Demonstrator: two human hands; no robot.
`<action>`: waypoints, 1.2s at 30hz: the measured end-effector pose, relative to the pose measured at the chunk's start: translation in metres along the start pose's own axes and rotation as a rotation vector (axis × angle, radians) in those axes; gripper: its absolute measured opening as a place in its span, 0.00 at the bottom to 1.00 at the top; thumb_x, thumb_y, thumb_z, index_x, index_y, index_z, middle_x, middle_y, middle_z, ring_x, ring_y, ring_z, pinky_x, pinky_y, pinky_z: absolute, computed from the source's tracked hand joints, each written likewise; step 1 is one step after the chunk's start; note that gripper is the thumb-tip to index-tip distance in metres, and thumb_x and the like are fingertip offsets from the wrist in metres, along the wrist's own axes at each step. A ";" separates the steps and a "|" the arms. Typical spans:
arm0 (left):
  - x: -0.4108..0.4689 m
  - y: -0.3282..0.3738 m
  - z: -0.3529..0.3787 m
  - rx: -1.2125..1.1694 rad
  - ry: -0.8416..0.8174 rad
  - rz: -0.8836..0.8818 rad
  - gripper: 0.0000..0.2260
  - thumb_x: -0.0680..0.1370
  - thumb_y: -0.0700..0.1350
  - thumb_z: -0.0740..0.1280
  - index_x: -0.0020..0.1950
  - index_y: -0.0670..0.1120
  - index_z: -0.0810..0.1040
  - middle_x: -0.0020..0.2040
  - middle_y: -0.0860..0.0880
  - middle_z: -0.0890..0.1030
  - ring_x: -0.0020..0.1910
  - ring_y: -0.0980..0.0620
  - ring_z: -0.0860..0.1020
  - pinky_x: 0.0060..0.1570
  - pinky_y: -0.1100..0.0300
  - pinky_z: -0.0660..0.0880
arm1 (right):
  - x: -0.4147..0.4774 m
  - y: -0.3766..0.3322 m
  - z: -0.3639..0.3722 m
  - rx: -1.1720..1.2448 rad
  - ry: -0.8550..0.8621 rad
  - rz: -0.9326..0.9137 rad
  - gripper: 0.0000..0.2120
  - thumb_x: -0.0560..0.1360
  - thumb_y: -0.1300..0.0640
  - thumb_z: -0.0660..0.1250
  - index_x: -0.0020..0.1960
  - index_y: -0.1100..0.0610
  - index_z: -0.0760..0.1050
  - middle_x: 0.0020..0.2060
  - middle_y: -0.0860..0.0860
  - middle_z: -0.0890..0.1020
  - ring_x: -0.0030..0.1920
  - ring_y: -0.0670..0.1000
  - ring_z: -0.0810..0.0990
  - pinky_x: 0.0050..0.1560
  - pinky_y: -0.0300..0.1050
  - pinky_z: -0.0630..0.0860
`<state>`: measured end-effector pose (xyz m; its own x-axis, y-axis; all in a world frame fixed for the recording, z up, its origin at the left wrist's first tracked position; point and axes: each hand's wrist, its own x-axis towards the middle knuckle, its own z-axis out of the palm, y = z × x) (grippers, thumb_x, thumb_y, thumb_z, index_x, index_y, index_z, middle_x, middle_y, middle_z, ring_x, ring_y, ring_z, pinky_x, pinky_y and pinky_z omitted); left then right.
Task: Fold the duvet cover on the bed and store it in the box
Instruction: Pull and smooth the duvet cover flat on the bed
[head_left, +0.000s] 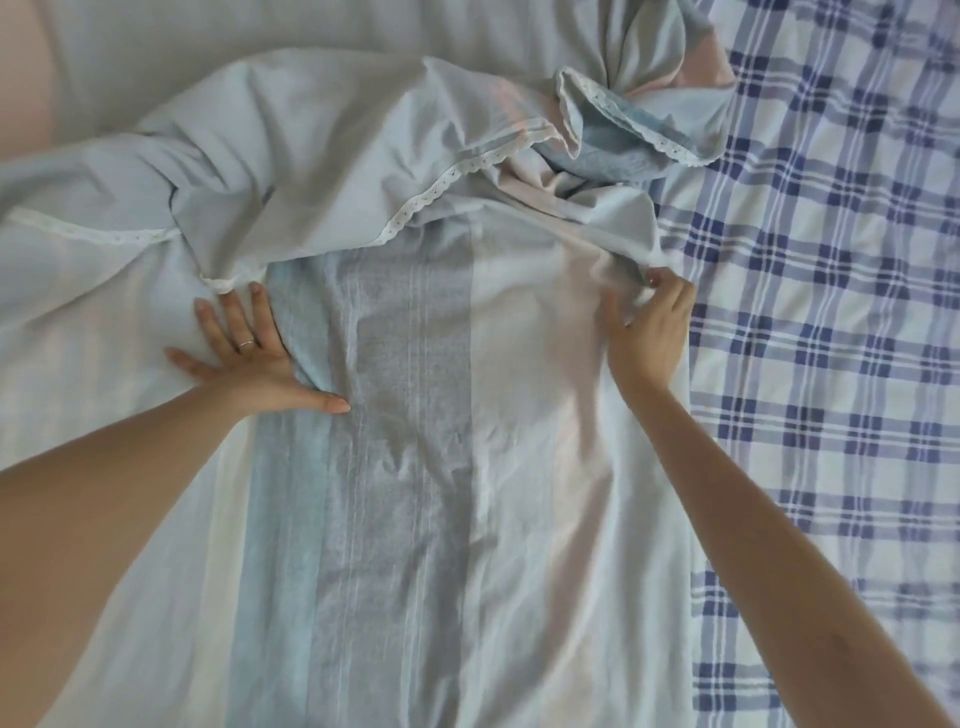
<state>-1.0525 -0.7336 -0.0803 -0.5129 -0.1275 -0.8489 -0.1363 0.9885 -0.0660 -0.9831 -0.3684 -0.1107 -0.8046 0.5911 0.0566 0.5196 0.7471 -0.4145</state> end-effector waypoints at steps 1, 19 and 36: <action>0.001 0.000 0.000 0.000 0.017 0.009 0.73 0.46 0.75 0.72 0.58 0.53 0.12 0.67 0.47 0.18 0.68 0.42 0.22 0.65 0.30 0.36 | -0.007 0.001 0.003 -0.047 -0.012 0.047 0.25 0.73 0.48 0.67 0.62 0.62 0.67 0.59 0.58 0.70 0.54 0.57 0.74 0.50 0.48 0.74; -0.059 0.020 0.089 -0.486 0.529 0.159 0.40 0.72 0.42 0.70 0.76 0.47 0.48 0.77 0.45 0.40 0.76 0.48 0.39 0.70 0.36 0.39 | 0.044 0.016 -0.031 0.316 0.006 0.695 0.18 0.68 0.71 0.57 0.51 0.52 0.68 0.55 0.54 0.71 0.47 0.58 0.77 0.45 0.53 0.80; -0.070 0.056 0.123 -0.139 0.003 -0.023 0.75 0.45 0.76 0.69 0.70 0.46 0.21 0.70 0.42 0.22 0.71 0.42 0.26 0.66 0.28 0.41 | -0.252 -0.027 -0.005 -0.083 -0.338 -0.566 0.27 0.79 0.45 0.52 0.74 0.57 0.59 0.73 0.56 0.64 0.75 0.56 0.57 0.75 0.57 0.47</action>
<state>-0.9200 -0.6597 -0.0894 -0.5107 -0.1504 -0.8465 -0.2643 0.9644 -0.0119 -0.7925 -0.5361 -0.1092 -0.9987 -0.0174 -0.0481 -0.0004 0.9430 -0.3327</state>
